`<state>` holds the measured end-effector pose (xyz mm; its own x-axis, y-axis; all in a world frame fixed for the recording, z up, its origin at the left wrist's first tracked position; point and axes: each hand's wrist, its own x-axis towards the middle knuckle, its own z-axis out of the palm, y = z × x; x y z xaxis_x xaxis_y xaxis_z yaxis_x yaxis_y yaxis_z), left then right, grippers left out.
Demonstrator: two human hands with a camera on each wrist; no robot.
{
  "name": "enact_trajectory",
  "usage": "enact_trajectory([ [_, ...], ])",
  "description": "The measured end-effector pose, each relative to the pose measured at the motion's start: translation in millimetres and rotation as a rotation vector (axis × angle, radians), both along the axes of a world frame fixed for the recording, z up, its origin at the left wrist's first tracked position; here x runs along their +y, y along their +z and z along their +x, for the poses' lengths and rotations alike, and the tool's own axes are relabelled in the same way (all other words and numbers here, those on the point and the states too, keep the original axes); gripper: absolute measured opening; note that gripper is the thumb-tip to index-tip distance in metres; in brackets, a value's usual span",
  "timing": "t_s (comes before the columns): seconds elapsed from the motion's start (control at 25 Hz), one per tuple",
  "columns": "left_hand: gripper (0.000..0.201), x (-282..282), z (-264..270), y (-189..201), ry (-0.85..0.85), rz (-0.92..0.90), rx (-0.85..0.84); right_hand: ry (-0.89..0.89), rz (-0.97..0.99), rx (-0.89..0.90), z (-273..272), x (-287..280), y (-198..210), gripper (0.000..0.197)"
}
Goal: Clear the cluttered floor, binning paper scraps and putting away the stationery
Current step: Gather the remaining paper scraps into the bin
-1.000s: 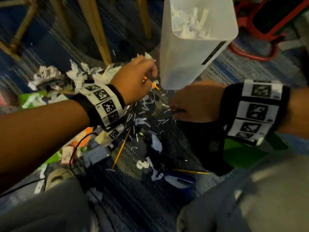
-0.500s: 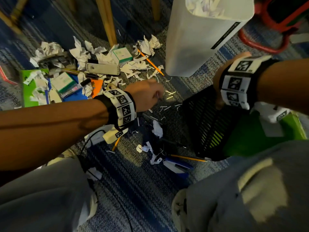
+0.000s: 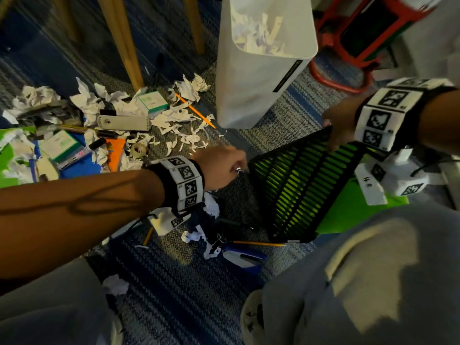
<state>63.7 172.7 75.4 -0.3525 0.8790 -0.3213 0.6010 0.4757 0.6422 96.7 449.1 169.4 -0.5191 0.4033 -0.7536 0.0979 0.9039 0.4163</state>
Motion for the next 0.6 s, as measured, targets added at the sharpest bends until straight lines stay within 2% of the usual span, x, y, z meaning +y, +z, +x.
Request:
enact_trajectory([
  [0.04, 0.025, 3.9, 5.5, -1.6, -0.011, 0.007, -0.013, 0.095, -0.02, 0.034, 2.9, 0.6, 0.3, 0.04],
  [0.12, 0.029, 10.3, 17.9, -3.8, -0.03, 0.026, -0.01, 0.176, -0.051, 0.122, 5.0, -1.3, 4.6, 0.032],
  [0.2, 0.037, 16.4, 28.6, -5.1, -0.021, 0.055, 0.013, 0.17, -0.087, 0.16, 7.2, -17.5, 12.5, 0.028],
  [0.28, 0.056, 24.9, 35.4, -4.1, 0.01, 0.084, 0.01, 0.146, -0.085, 0.189, 2.4, -45.9, 23.5, 0.028],
  [0.36, 0.078, 37.6, 35.5, -0.4, 0.08, 0.094, -0.052, 0.201, -0.113, 0.224, 1.5, -81.6, 34.1, 0.028],
  [0.44, 0.09, 50.7, 32.6, 2.8, 0.134, 0.102, -0.098, 0.287, -0.151, 0.245, 4.1, -113.6, 42.9, 0.025],
  [0.52, 0.09, 58.3, 28.0, 3.8, 0.111, 0.078, -0.091, 0.413, -0.145, 0.287, 9.9, -129.6, 54.6, 0.022],
  [0.6, 0.08, 56.9, 25.7, 3.3, 0.112, 0.094, -0.097, 0.38, -0.032, 0.291, 11.6, -121.1, 60.5, 0.035],
])
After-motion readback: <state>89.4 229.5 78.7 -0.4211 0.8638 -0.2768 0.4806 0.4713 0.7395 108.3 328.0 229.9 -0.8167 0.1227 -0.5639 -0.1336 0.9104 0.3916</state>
